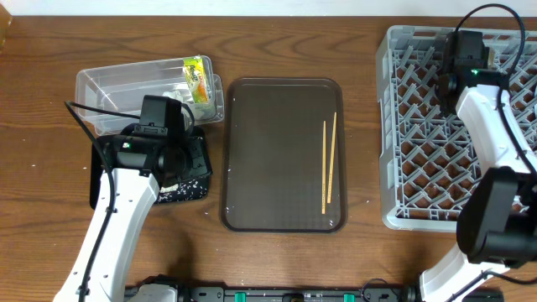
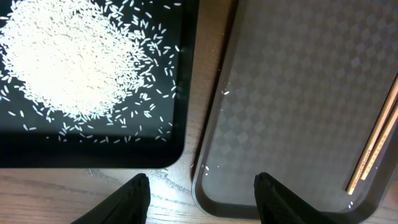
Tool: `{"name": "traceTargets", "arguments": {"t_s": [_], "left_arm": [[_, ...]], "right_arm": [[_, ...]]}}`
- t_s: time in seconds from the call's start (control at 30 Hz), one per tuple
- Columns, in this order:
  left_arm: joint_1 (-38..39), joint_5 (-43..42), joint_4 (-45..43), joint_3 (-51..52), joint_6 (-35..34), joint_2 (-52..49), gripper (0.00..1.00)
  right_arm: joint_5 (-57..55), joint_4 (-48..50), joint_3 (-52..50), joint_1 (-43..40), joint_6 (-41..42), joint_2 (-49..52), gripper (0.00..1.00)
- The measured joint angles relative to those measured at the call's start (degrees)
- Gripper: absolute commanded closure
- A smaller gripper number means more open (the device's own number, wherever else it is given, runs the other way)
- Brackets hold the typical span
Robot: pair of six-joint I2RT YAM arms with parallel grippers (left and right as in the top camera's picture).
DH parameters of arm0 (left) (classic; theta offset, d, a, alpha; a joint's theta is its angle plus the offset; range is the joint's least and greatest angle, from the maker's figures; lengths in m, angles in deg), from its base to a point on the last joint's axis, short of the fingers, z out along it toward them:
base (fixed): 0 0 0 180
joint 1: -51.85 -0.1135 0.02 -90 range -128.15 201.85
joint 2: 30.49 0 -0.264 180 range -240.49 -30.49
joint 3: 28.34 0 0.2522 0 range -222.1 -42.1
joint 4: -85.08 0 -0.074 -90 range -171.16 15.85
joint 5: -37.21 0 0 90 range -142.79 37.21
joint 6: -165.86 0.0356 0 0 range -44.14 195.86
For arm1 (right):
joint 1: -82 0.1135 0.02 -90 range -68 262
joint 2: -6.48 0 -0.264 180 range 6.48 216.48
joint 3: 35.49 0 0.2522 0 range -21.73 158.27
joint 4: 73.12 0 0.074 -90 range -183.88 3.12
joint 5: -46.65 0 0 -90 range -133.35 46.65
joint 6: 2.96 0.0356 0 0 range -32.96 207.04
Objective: Sort waste into correct bins and load items into the dishwasher rack
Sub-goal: 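Lift the blue plate and stand it upright in the grey rack, then reach the right gripper to the chopsticks and grasp one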
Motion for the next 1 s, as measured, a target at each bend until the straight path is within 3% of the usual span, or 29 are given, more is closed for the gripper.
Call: {"name": "traceTargets", "arguments": {"t_s": [0.13, 0.23, 0.37, 0.53, 1.0], "left_arm": [[0.00, 0.00, 0.00, 0.00, 0.00, 0.00, 0.43], [0.00, 0.00, 0.00, 0.00, 0.00, 0.00, 0.43], [0.00, 0.00, 0.00, 0.00, 0.00, 0.00, 0.43], [0.00, 0.00, 0.02, 0.00, 0.00, 0.00, 0.43], [0.00, 0.00, 0.00, 0.00, 0.00, 0.00, 0.43]], "right_arm": [[4.68, 1.16, -0.07, 0.00, 0.11, -5.53, 0.15], [13.31, 0.87, -0.07, 0.00, 0.13, -11.58, 0.17], [30.99, -1.70, 0.15, 0.00, 0.37, -18.95, 0.31], [48.83, -6.86, 0.35, 0.44, 2.56, -20.48, 0.33], [58.07, -12.39, 0.24, 15.78, 7.15, -18.58, 0.36]]}}
